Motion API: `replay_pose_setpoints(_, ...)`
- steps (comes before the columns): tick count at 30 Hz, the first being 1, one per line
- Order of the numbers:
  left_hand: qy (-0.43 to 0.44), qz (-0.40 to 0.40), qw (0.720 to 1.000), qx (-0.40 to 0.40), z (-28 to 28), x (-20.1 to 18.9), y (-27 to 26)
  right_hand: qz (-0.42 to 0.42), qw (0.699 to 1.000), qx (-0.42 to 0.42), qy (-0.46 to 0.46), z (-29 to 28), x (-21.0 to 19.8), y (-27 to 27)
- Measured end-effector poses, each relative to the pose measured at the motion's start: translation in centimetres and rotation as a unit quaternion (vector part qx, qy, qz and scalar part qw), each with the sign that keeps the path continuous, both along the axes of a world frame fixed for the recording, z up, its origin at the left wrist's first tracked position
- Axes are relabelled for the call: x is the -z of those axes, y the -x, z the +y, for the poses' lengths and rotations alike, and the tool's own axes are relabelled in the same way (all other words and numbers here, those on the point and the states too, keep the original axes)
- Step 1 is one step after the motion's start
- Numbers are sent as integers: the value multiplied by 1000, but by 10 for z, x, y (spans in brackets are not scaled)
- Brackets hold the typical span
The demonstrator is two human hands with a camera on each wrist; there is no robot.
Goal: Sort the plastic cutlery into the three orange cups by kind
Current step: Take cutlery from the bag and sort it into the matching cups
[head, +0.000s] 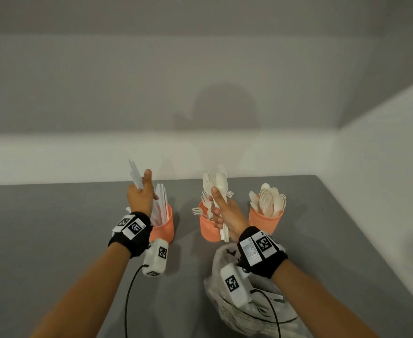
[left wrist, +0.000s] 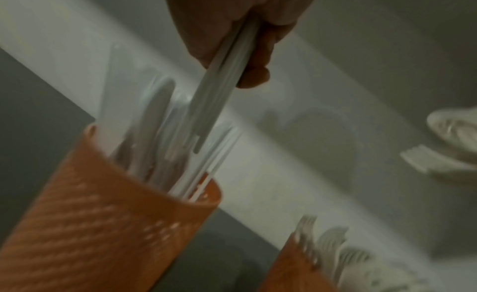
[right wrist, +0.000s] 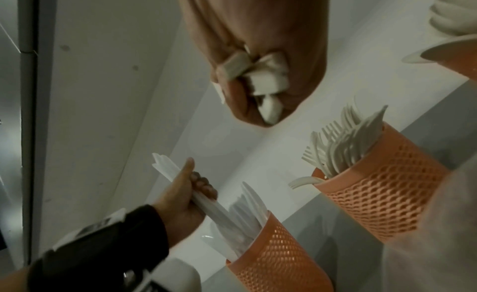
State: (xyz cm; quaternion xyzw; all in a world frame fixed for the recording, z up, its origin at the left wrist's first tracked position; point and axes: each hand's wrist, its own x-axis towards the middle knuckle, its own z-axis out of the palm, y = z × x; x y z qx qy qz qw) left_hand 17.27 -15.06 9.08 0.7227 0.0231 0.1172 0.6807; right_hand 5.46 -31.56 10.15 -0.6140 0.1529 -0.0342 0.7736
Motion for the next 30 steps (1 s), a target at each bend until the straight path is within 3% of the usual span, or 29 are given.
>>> replay_pose_setpoints(5, -87, -32, 995, 45, -2, 38, -2, -14, 1000, 7, -3, 0, 3, -7)
replay_pose_setpoints(8, -184, -84, 978, 45, -2, 48, -6, -21, 1000, 2, 16, 1, 5, -8)
replay_pose_setpoints(10, -266, -132, 953, 68, 0, 51, -9, -26, 1000, -2, 14, 1, 6, -7)
replay_pose_setpoints(13, -407, -192, 890, 68, 0, 53, -9, -21, 1000, -4, 21, 2, 9, -3)
replay_pose_setpoints(16, -523, -164, 834, 59, -3, 41, -1, -14, 1000, -5, 14, 4, 14, 2)
replay_pose_setpoints(19, -490, -178, 853, 23, -11, 25, 10, -23, 1000, -7, 6, 5, 16, 7)
replay_pose_setpoints(22, -320, -210, 921, 65, -28, 2, 30, -42, 999, 11, -14, 3, 17, 9)
replay_pose_setpoints(24, -186, -135, 964, 131, -43, -9, 49, -38, 999, 31, -2, 2, 21, 8)
replay_pose_setpoints(25, -136, -70, 973, 173, -50, -12, 58, -32, 999, 40, 6, 2, 23, 8)
replay_pose_setpoints(27, -114, 17, 962, 246, -62, -13, 72, -32, 998, 51, 20, 5, 25, 9)
replay_pose_setpoints(30, -158, 26, 947, 280, -73, -9, 86, -46, 997, 57, 25, 8, 24, 16)
